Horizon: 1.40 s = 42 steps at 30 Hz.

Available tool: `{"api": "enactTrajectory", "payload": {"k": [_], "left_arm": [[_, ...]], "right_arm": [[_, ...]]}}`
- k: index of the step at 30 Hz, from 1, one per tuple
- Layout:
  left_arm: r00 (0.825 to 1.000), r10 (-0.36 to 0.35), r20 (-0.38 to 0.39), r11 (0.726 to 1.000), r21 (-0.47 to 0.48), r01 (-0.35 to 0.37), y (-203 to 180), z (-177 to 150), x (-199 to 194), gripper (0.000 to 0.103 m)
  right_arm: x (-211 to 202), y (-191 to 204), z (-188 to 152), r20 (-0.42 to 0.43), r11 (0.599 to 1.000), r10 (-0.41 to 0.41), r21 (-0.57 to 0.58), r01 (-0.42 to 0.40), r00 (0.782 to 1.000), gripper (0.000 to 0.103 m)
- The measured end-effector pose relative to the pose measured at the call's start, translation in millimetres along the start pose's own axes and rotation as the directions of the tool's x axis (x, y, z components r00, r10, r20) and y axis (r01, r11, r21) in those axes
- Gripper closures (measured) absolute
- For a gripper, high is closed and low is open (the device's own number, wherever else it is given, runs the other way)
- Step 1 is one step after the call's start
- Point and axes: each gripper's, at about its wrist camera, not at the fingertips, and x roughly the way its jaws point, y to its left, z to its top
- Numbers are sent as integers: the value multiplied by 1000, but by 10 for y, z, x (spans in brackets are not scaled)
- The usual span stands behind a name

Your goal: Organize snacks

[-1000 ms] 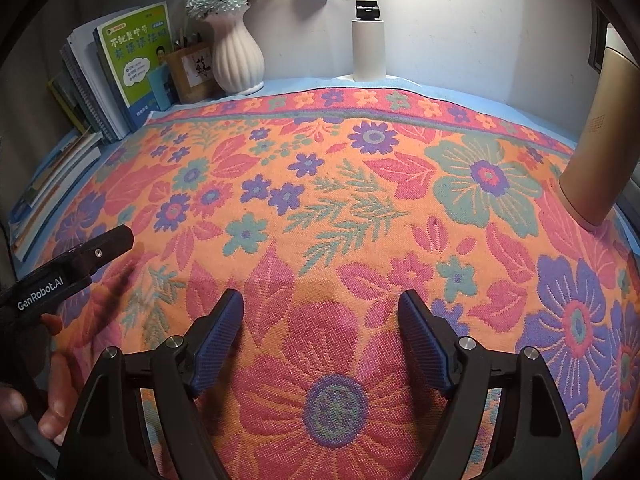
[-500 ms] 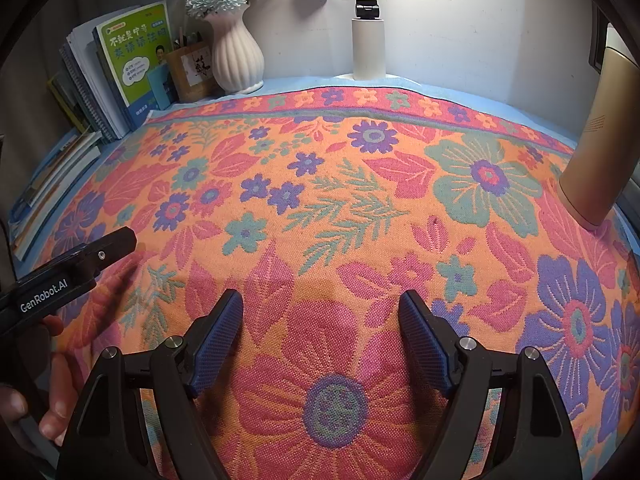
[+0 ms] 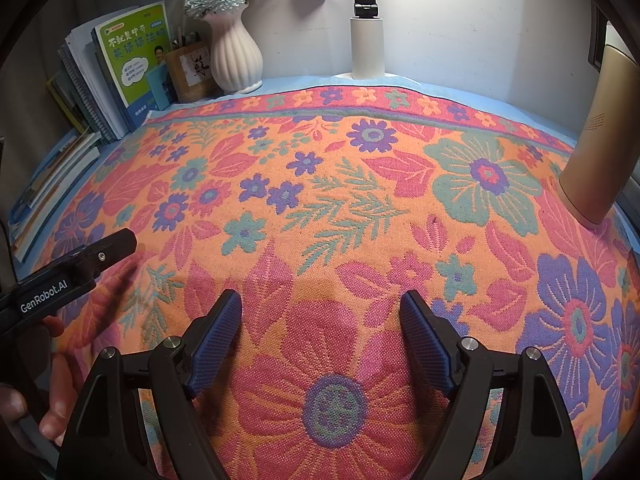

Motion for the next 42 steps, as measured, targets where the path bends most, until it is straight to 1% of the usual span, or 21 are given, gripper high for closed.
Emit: {"api": "enactTrajectory", "payload": {"k": [19, 26, 42], "left_arm": [[1000, 2, -1, 1000, 2, -2, 2, 3, 4, 11], [999, 36, 10, 999, -7, -36, 15, 0, -10, 11], [999, 42, 11, 999, -7, -42, 2, -1, -17, 11]], "right_arm": [[2, -7, 2, -1, 1000, 1, -1, -1, 1000, 21], [8, -9, 0, -3, 1000, 1, -2, -1, 1000, 21], [7, -9, -2, -2, 1000, 2, -3, -2, 1000, 21]]}}
